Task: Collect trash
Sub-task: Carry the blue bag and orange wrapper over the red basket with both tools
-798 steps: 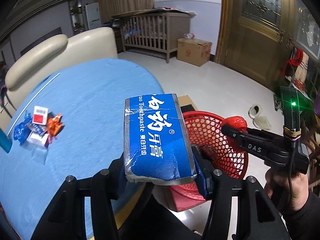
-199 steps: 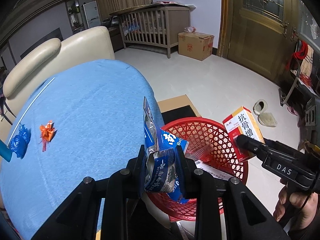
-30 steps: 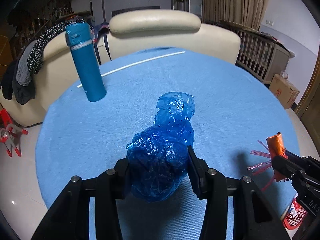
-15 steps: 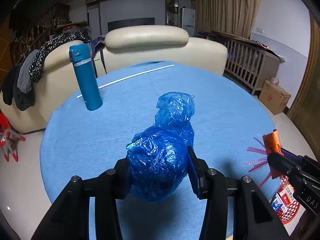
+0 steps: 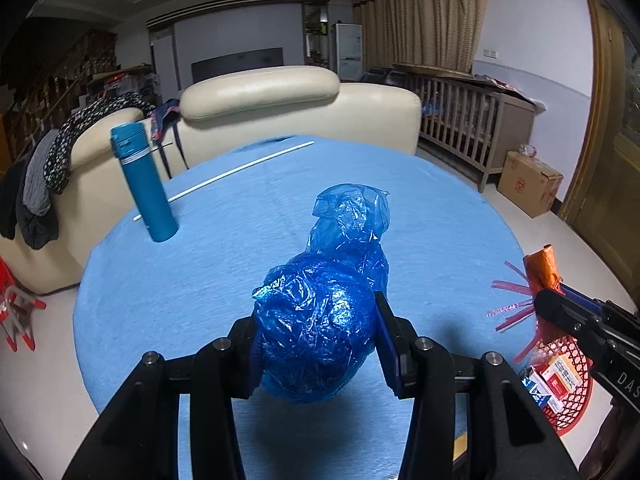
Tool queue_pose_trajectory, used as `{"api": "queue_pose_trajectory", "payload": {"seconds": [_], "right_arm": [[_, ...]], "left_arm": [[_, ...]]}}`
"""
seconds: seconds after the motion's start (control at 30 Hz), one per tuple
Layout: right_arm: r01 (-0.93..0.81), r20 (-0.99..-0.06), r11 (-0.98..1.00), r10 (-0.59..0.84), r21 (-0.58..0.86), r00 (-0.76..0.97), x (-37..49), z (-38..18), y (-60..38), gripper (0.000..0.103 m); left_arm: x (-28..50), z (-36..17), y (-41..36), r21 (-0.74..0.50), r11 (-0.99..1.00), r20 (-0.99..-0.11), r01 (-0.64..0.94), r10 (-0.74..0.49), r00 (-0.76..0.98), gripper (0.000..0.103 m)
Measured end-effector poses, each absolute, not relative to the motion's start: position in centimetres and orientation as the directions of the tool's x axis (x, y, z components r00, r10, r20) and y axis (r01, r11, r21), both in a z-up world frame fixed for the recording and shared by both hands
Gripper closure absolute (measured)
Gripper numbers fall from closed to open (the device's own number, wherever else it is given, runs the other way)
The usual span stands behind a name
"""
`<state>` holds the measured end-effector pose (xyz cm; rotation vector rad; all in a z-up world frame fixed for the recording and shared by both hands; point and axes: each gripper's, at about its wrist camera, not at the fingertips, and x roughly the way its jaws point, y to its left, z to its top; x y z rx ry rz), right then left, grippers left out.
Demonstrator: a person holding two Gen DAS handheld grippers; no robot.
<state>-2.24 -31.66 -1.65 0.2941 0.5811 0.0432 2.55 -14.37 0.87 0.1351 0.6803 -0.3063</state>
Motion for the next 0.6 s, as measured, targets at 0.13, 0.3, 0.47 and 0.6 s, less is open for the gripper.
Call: {"api": "queue_pose_trajectory", "payload": {"seconds": [0.13, 0.3, 0.47, 0.6], "right_arm": [[0.074, -0.526, 0.950, 0.102, 0.302, 0.844, -3.6, -1.8, -33.5, 0.072], [0.124, -0.521, 0.942, 0.059, 0.311, 0.852, -5.9, -2.0, -36.3, 0.071], [0.194, -0.522, 0.929, 0.000, 0.316, 0.853, -8.6, -2.4, -40.0, 0.072], [0.261, -0.542, 0.908, -0.046, 0.327, 0.839, -10.5, -3.6, -43.1, 0.072]], "left_arm": [[2.2, 0.7, -16.1, 0.032, 0.935, -0.641, 0.353, -0.251, 0.725, 0.054], [1.5, 0.4, -18.6, 0.040, 0.913, -0.648, 0.406, -0.285, 0.706, 0.054], [0.6, -0.5, -22.0, 0.055, 0.877, -0.666, 0.477, -0.324, 0.672, 0.054], [-0.2, -1.2, -24.7, 0.062, 0.848, -0.683, 0.527, -0.349, 0.642, 0.054]]}}
